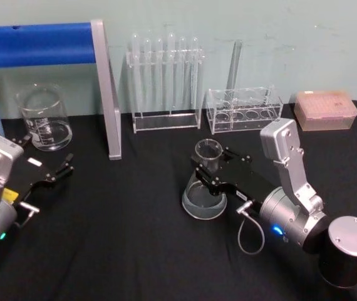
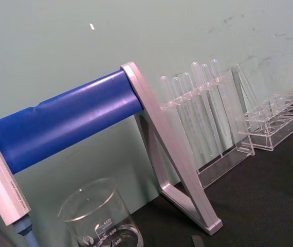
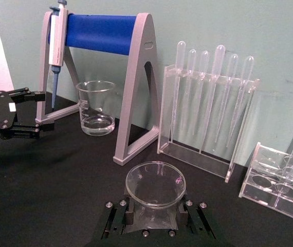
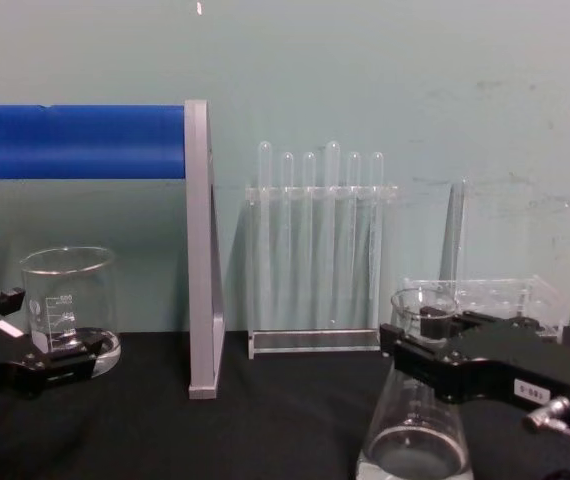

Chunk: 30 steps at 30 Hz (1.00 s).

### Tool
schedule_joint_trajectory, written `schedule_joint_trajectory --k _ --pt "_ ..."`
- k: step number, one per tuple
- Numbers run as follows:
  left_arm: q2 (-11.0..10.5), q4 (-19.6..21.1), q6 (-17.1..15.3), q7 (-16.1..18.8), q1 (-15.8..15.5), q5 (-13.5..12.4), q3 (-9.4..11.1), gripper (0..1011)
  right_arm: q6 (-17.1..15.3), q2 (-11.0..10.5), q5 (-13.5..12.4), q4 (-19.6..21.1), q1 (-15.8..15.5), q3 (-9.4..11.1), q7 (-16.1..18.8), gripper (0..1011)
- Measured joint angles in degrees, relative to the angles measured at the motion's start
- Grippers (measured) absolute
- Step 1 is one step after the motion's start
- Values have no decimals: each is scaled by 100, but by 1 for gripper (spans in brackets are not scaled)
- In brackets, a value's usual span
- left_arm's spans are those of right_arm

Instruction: Grasp the erlenmeyer flask with one hand, shake it three times, then place it back.

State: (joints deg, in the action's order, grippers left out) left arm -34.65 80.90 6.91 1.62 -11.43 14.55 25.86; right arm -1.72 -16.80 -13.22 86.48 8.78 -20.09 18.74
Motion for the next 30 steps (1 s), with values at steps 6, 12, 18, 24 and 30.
schedule_joint_trajectory --k 6,12,18,24,30 --pt "0 0 0 0 0 0 0 1001 -22 10 23 -23 1 -2 0 449" --pt "0 0 0 0 0 0 0 1001 -32 18 42 -30 -4 -9 1 450" --pt "0 0 0 0 0 0 0 1001 -30 16 62 -29 -15 -12 3 450" --pt "0 0 0 0 0 0 0 1001 -36 14 62 -26 -17 -11 5 450" --pt "0 0 0 0 0 0 0 1001 -55 11 63 -27 -20 -11 7 503"
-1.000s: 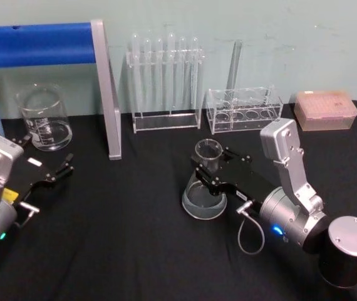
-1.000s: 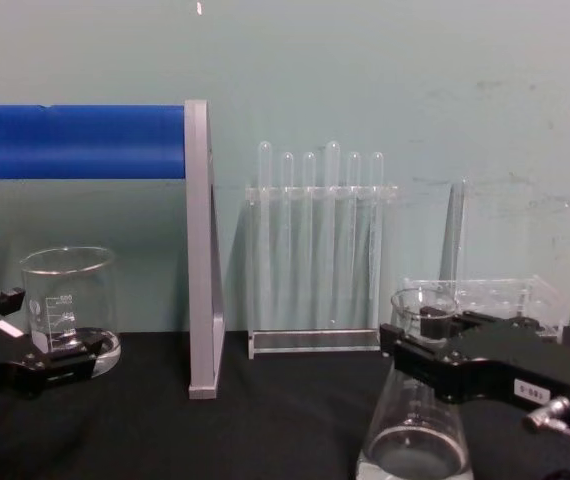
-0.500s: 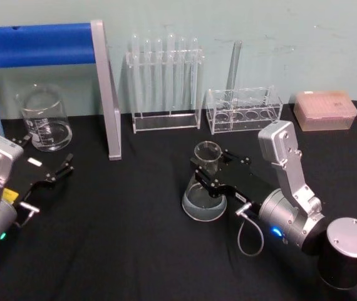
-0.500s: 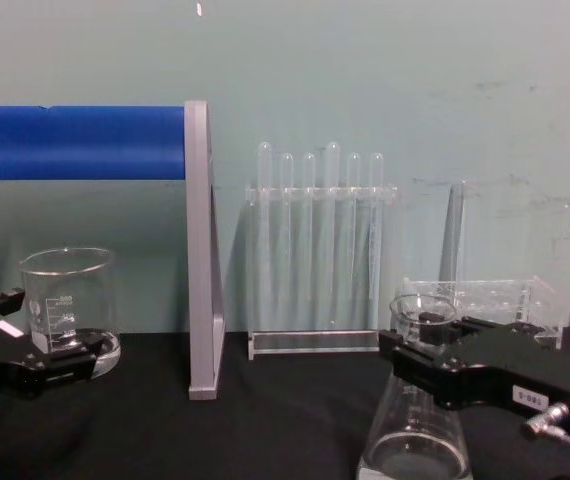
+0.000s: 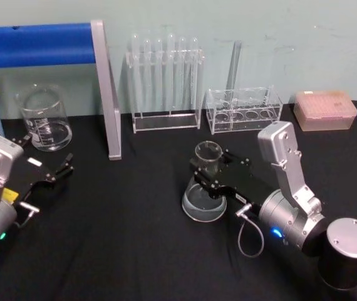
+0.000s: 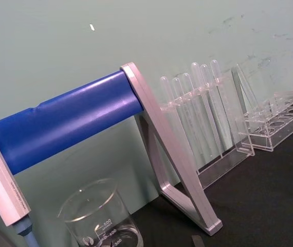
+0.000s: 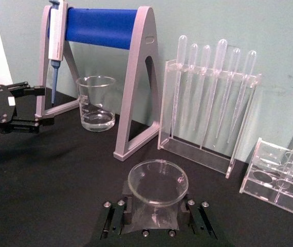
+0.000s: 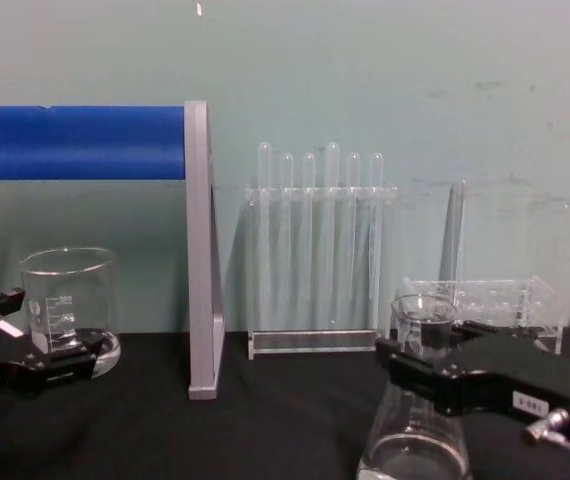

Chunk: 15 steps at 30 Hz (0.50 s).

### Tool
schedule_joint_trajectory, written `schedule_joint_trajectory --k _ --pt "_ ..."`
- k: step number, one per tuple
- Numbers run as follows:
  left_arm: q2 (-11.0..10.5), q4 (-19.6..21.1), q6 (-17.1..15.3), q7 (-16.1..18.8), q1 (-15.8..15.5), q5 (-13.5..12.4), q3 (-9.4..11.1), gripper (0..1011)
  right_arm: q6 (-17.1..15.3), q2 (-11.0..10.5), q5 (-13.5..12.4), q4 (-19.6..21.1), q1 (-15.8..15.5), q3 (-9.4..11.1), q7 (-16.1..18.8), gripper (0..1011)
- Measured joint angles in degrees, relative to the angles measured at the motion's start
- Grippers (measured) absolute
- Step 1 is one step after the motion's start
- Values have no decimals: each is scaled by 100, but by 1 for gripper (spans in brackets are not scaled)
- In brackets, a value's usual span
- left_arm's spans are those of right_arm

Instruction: Grasp the erlenmeyer flask with one hand, shake it three times, then place it back.

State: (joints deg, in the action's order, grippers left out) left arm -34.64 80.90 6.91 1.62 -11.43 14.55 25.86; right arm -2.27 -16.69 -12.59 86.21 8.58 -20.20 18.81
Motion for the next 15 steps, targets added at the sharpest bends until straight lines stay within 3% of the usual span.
schedule_joint_trajectory --k 15 --pt "0 0 0 0 0 0 0 1001 -4 0 0 -2 1 0 2 947"
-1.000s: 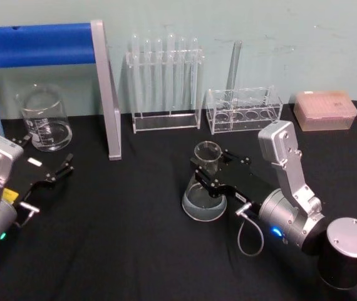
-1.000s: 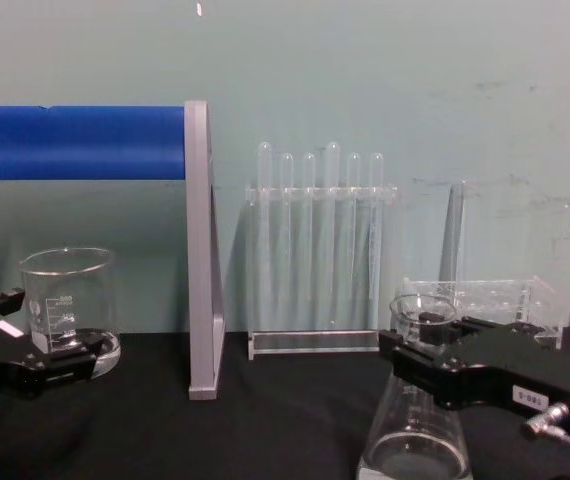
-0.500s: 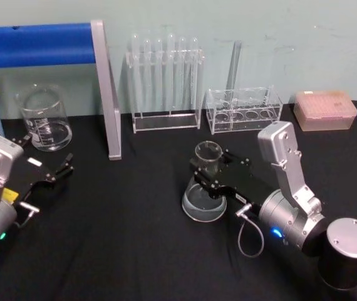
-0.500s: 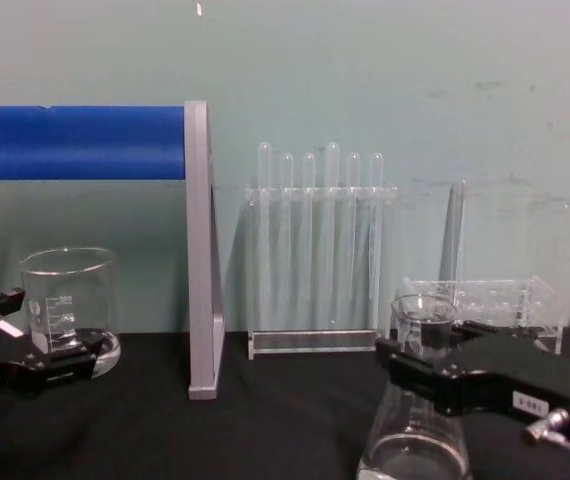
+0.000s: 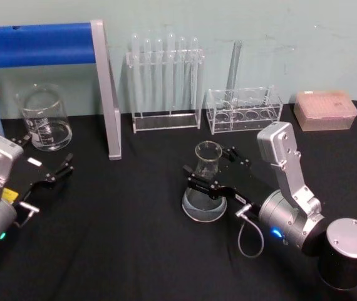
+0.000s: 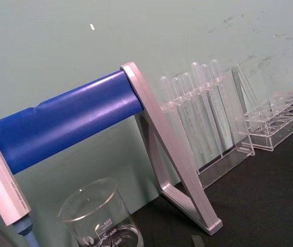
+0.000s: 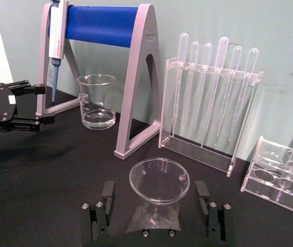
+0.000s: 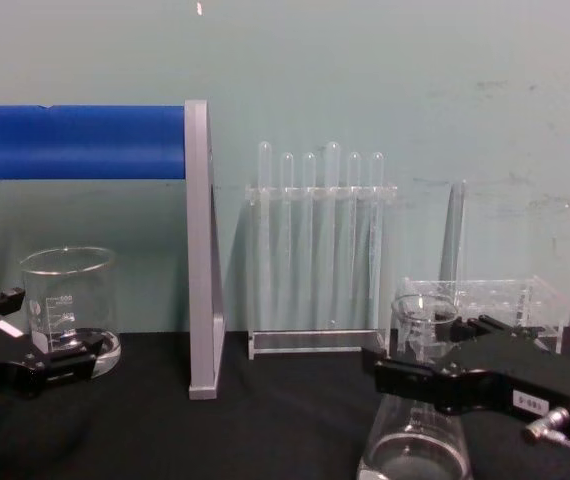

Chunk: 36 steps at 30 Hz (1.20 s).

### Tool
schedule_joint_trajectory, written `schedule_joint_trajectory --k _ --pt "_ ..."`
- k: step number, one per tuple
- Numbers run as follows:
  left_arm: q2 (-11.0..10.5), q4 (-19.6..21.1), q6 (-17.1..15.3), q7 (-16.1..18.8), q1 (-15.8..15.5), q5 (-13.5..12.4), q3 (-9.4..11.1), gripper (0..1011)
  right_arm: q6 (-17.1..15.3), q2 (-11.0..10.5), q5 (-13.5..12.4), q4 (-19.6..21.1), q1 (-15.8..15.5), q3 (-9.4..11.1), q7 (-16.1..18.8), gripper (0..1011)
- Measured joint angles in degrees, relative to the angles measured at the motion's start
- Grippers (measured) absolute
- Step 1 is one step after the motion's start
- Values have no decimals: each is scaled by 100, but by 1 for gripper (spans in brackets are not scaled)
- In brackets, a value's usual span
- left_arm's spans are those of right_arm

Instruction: Grasp the erlenmeyer flask with one hand, shake it three times, then place it back.

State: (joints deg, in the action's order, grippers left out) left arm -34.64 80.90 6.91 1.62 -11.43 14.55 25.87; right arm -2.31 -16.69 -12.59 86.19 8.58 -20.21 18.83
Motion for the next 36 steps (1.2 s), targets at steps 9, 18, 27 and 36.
schedule_joint_trajectory --k 9,18,27,36 --pt "0 0 0 0 0 0 0 1001 3 0 0 2 1 1 -2 1002" --pt "0 0 0 0 0 0 0 1001 8 -239 -126 196 -182 102 180 1003" --pt "0 0 0 0 0 -1 0 1001 19 -630 -450 601 -589 273 444 1003" --pt "0 0 0 0 0 -1 0 1001 115 -1009 -766 896 -978 448 602 1003"
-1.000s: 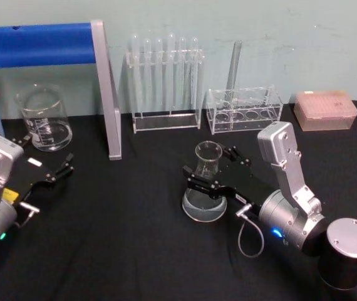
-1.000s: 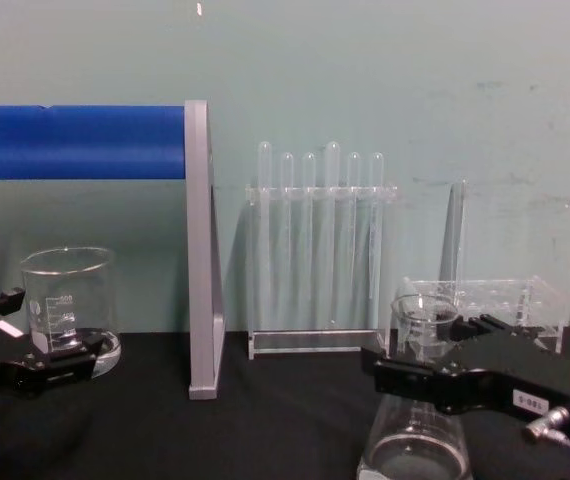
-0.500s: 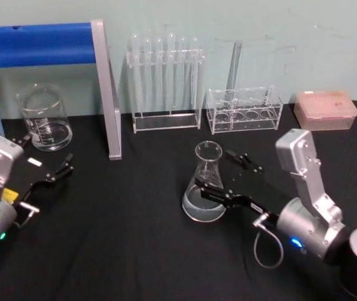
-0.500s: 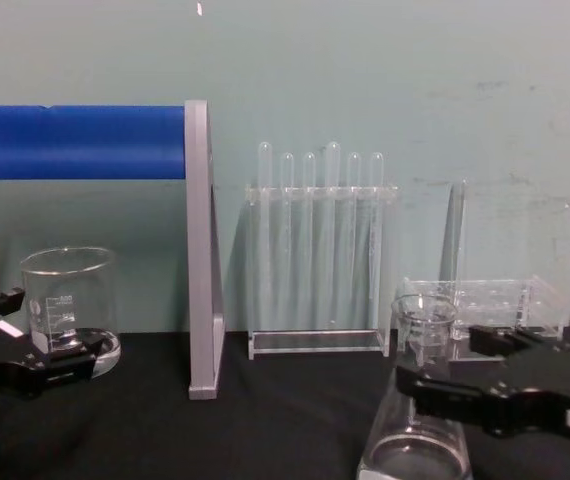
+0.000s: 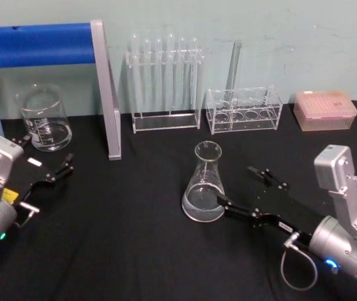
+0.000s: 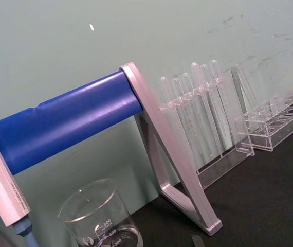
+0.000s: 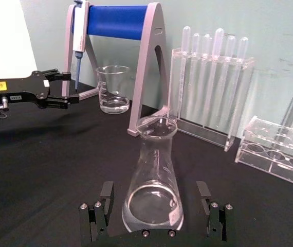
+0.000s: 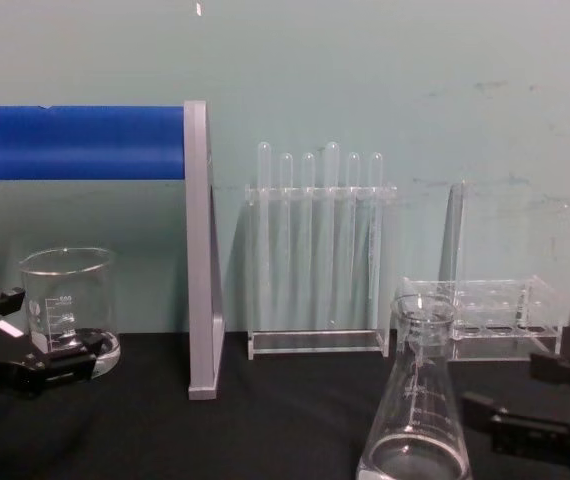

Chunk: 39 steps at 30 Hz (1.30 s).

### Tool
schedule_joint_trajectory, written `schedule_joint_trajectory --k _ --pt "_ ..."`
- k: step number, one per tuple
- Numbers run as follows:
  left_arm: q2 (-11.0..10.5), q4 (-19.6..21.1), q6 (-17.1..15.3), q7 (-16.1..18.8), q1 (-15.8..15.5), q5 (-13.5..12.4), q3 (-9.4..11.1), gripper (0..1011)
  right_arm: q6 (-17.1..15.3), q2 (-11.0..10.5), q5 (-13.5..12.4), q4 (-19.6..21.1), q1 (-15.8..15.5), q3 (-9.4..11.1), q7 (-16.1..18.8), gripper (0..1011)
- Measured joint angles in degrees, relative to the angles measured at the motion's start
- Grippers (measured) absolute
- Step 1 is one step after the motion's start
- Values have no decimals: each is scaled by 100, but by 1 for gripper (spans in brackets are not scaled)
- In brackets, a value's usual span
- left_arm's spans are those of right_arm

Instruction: Grasp the erlenmeyer flask with one hand, shake it three times, then place it back.

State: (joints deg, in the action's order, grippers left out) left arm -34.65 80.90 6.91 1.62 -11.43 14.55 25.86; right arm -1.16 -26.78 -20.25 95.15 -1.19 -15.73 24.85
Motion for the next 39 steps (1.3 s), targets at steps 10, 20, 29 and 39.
schedule_joint_trajectory --k 10,20,29,39 --pt "0 0 0 0 0 0 0 1001 90 -17 -36 -56 -12 255 -397 1003" --pt "0 0 0 0 0 0 0 1001 128 530 519 -718 562 456 -1283 1002" --pt "0 0 0 0 0 0 0 1001 276 984 1213 -1445 993 447 -2033 1003" --pt "0 0 0 0 0 0 0 1001 389 1168 1598 -1899 1173 442 -2247 1003"
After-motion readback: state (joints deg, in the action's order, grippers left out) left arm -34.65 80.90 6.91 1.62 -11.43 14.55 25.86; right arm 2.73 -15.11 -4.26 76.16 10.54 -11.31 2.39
